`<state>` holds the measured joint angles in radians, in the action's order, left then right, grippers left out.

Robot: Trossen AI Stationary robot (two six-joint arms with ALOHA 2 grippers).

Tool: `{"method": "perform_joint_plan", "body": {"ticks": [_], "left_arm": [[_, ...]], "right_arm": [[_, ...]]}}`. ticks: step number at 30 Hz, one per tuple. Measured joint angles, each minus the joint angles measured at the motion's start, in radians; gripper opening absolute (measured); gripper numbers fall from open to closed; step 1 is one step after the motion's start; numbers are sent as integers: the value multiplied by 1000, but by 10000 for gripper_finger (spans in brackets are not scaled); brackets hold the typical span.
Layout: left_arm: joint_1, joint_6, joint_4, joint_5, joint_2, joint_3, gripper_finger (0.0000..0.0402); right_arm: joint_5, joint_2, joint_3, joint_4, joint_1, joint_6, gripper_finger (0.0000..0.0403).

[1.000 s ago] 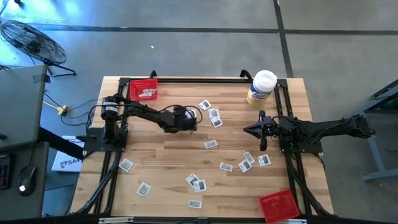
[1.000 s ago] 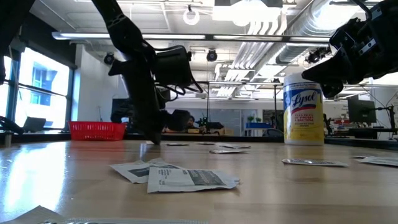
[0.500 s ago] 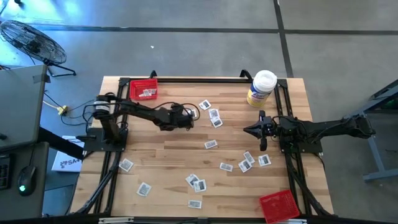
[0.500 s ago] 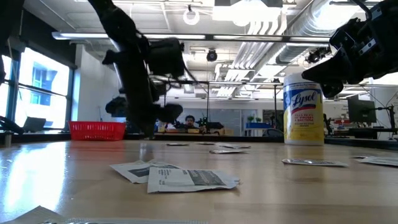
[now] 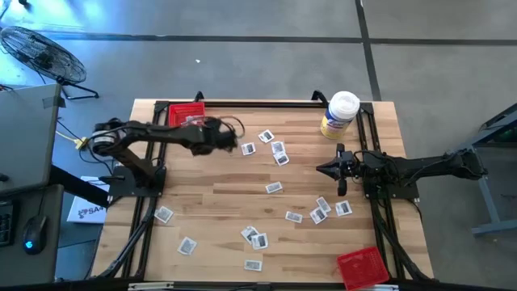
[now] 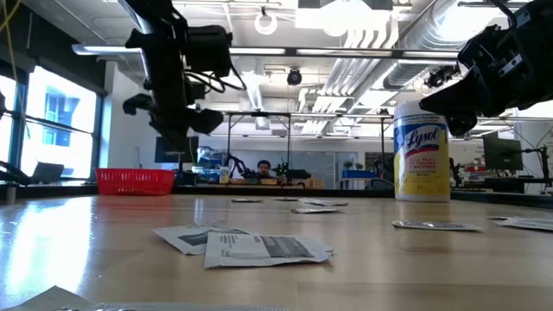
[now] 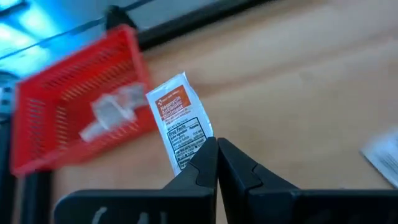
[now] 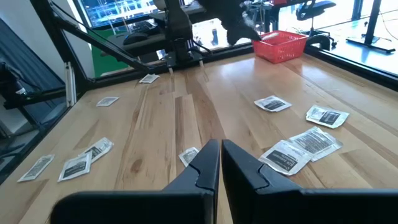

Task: Pick & Place First Aid Supplies
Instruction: Put the white and orange ointment pack into the top red bin, then put the white and gray towelette pack into the bottom red bin

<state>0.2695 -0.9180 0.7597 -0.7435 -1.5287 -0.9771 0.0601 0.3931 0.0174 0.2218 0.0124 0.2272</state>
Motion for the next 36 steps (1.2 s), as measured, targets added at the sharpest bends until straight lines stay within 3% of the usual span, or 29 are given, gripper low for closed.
{"method": "perform_joint_plan", "body": {"ticks": [7,15,22,29,36], "left_arm": [[276,129,-23,35,4,0,0],[503,242,-120,239,-56,0,0],[557,241,-123,295,-91,-1,13],[555,260,-110,309,-89,-1,70],[500,352,-63,394,3,-55,92]], "right_arm": [[0,0,0,0,0,0,12],[0,0,0,0,0,0,12],[0,0,0,0,0,0,12],[0,0,0,0,0,0,12],[0,0,0,0,0,0,12]]}}
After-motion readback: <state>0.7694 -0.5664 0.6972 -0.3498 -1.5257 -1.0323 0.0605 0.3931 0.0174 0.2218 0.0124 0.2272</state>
